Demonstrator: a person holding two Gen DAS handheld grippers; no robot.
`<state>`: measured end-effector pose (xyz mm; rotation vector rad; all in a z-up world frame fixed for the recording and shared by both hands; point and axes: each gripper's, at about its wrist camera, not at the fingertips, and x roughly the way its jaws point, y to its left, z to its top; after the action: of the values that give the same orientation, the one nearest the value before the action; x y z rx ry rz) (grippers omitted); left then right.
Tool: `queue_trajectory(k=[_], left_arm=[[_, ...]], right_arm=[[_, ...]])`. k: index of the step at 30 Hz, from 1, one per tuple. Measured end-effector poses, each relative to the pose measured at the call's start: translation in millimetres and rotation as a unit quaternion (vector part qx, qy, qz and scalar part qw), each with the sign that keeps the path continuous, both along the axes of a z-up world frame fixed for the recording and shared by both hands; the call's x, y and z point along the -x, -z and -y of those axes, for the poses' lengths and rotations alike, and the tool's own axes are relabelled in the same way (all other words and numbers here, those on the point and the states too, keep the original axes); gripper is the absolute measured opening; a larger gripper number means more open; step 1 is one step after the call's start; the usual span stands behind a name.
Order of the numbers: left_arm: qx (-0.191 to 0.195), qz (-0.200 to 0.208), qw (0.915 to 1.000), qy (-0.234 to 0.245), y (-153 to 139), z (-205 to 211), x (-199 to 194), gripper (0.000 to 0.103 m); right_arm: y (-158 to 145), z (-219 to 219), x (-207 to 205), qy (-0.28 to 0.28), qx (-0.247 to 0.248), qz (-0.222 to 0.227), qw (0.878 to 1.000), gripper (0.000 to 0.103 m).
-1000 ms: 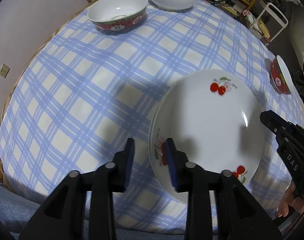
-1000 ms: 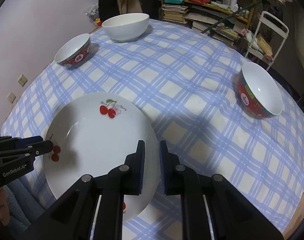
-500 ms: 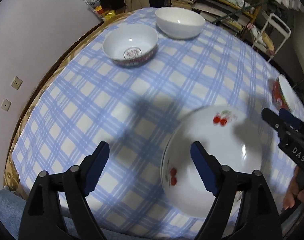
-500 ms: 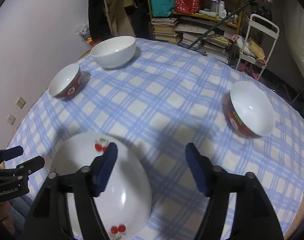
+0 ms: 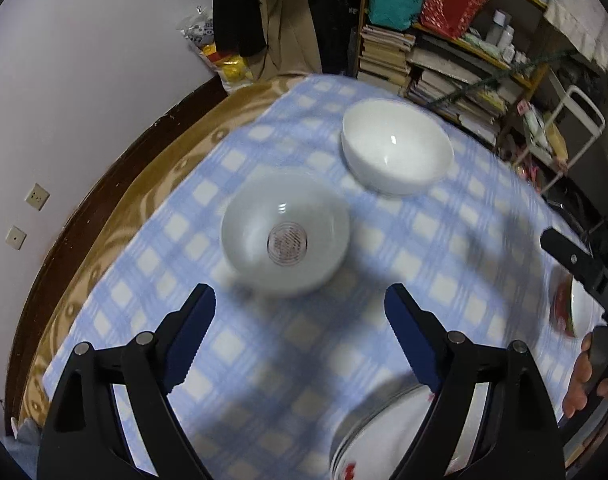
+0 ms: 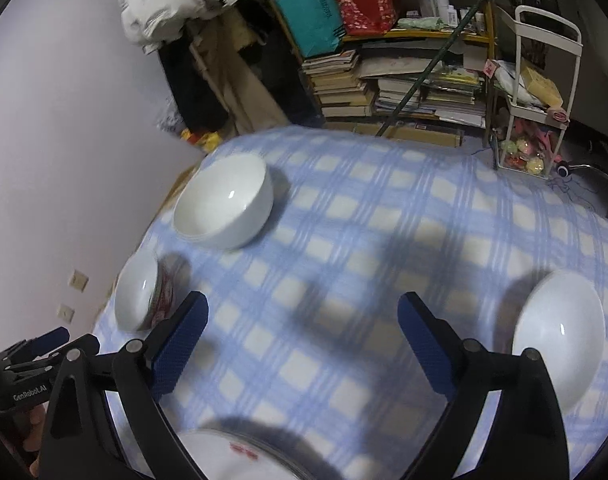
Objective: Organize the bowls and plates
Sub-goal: 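Move both tools toward a plain white bowl, then grasp the white bowl rim with the right tool while the left tool grasps it too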
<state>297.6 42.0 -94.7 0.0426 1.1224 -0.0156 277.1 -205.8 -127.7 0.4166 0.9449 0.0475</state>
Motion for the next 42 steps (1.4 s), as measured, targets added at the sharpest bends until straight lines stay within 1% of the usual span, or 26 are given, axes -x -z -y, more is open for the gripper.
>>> queue_trajectory(k=[2,4,5,7,10,12,14,18,20,22,24,27,30,32,34,35,36,37,38,39,40,41,42], left_arm=[[-0.003,0.004,1.0000,-0.002,-0.8,0.9,-21.4,0.085],[-0.001,0.008,1.0000,-0.002,-1.8,0.6,-36.0,0.085],[0.004,0.012,0.9999,0.000,-2.6,0.5,-43.7,0.085],[0.017,0.018,0.9997,0.008,-3.1,1.6,-62.1,0.085],[0.024,0.022,0.9994,0.014,-1.6,5.7,-82.6,0.085],[0.018,0.021,0.9996,0.011,2.5,8.3,-96.7,0.085],[0.016,0.018,0.9996,0.016,7.5,10.3,-105.1,0.085],[0.020,0.011,0.9995,0.021,19.7,12.8,-117.4,0.085],[0.026,-0.002,0.9996,0.015,28.7,14.0,-125.6,0.085],[0.031,-0.018,0.9993,0.007,36.2,13.7,-133.4,0.085],[0.031,-0.032,0.9990,0.000,43.5,13.8,-139.4,0.085],[0.046,-0.037,0.9982,-0.006,48.9,14.0,-143.6,0.085],[0.046,-0.046,0.9978,-0.011,55.9,14.4,-149.9,0.085],[0.051,-0.050,0.9973,-0.018,60.8,14.4,-155.0,0.085],[0.056,-0.059,0.9966,-0.015,67.9,16.4,-161.4,0.085],[0.048,-0.057,0.9972,-0.010,71.4,18.9,-164.4,0.084],[0.050,-0.055,0.9972,-0.001,73.1,21.1,-165.5,0.083],[0.056,-0.054,0.9969,0.013,76.4,24.1,-167.2,0.082],[0.054,-0.056,0.9969,0.016,79.6,26.0,-168.6,0.074],[0.051,-0.058,0.9969,0.015,82.5,26.8,-170.0,0.068],[0.050,-0.062,0.9968,0.010,86.7,26.6,-171.9,0.053],[0.063,-0.069,0.9956,0.003,91.9,24.7,-173.3,0.036],[0.094,-0.077,0.9926,-0.002,95.1,21.3,-174.2,0.030]], right_arm=[[-1.4,2.9,-13.8,0.000,0.002,-0.001,1.000,0.100],[-3.4,2.3,-27.0,-0.003,0.018,-0.005,1.000,0.100],[-5.5,-0.2,-35.3,-0.009,0.032,-0.004,0.999,0.100],[-8.8,-2.4,-45.8,-0.016,0.039,0.002,0.999,0.100],[-11.5,-3.0,-62.8,-0.015,0.033,0.012,0.999,0.100],[-10.1,-2.5,-76.2,-0.012,0.015,0.010,1.000,0.100],[-6.8,-1.4,-90.1,-0.018,-0.002,0.004,1.000,0.100],[-1.4,-3.5,-105.4,-0.025,-0.010,0.000,1.000,0.100],[3.3,-6.8,-114.8,-0.029,-0.013,-0.010,0.999,0.098],[5.7,-11.5,-121.4,-0.034,-0.007,-0.014,0.999,0.094],[7.9,-15.2,-126.2,-0.038,-0.004,-0.015,0.999,0.093],[14.7,-22.5,-135.7,-0.047,-0.009,-0.025,0.999,0.088],[24.3,-30.0,-144.9,-0.046,-0.004,-0.045,0.998,0.085],[31.2,-32.3,-150.9,-0.036,-0.022,-0.059,0.997,0.081],[36.3,-36.3,-155.2,-0.038,-0.034,-0.068,0.996,0.081],[39.8,-40.8,-157.5,-0.039,-0.028,-0.075,0.996,0.081],[41.5,-43.4,-158.0,-0.042,-0.023,-0.077,0.996,0.079],[43.4,-46.7,-158.2,-0.043,-0.015,-0.080,0.996,0.071],[46.7,-49.5,-158.0,-0.044,-0.009,-0.087,0.995,0.067],[48.9,-50.3,-157.6,-0.043,-0.008,-0.093,0.995,0.059],[51.3,-50.9,-157.5,-0.040,-0.010,-0.097,0.994,0.049],[54.3,-51.2,-157.5,-0.039,-0.013,-0.104,0.994,0.045],[56.6,-50.8,-157.6,-0.037,-0.015,-0.109,0.993,0.035]])
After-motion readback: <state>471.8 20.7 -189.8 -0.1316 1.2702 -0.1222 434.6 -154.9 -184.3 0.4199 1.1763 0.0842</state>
